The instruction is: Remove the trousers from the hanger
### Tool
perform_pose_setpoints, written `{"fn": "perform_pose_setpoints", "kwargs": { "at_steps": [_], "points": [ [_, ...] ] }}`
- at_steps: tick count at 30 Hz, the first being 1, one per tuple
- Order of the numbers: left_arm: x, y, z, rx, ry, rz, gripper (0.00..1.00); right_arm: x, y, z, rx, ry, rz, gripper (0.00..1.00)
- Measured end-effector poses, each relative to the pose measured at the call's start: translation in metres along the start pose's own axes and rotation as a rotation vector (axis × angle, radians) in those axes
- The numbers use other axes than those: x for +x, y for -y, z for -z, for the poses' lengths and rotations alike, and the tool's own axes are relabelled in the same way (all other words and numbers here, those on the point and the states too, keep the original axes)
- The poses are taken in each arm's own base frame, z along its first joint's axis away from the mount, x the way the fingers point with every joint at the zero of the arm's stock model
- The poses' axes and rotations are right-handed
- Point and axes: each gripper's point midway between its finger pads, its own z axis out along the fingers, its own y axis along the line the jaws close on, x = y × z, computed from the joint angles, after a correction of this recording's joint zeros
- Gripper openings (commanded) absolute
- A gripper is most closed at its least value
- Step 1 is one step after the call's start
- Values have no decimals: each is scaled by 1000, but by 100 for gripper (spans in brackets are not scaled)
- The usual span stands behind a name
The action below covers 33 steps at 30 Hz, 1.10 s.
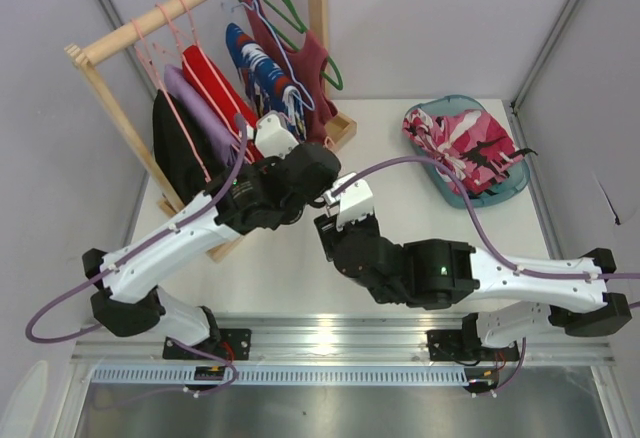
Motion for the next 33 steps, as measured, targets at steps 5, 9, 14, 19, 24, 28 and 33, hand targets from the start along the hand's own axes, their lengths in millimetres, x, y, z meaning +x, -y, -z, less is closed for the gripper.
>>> {"fn": "perform_pose_setpoints", "kwargs": {
  "at_steps": [5,9,14,19,24,28,33],
  "points": [
    [3,6,-1,-29,-32,21,0,-2,-3,-3,1,12,27,26],
    [6,8,-1,-55,-53,3,0,-4,-3,-2,-3,19,55,0],
    [12,11,-4,-46,-72,-20,32,-4,1,1,-14,24,79,0],
    [20,5,-7,7,-78,-67,99,2,15,8,-45,20,71,0],
    [12,6,6,121,-65,-71,100,11,43,22,-141,32,-52,0],
    [-15,21,34,285,-25,-82,99,11,71,29,-176,50,-166,0],
    [-37,26,73,528,35,-163,99,16,81,32,-258,48,-251,0]
  ]
}}
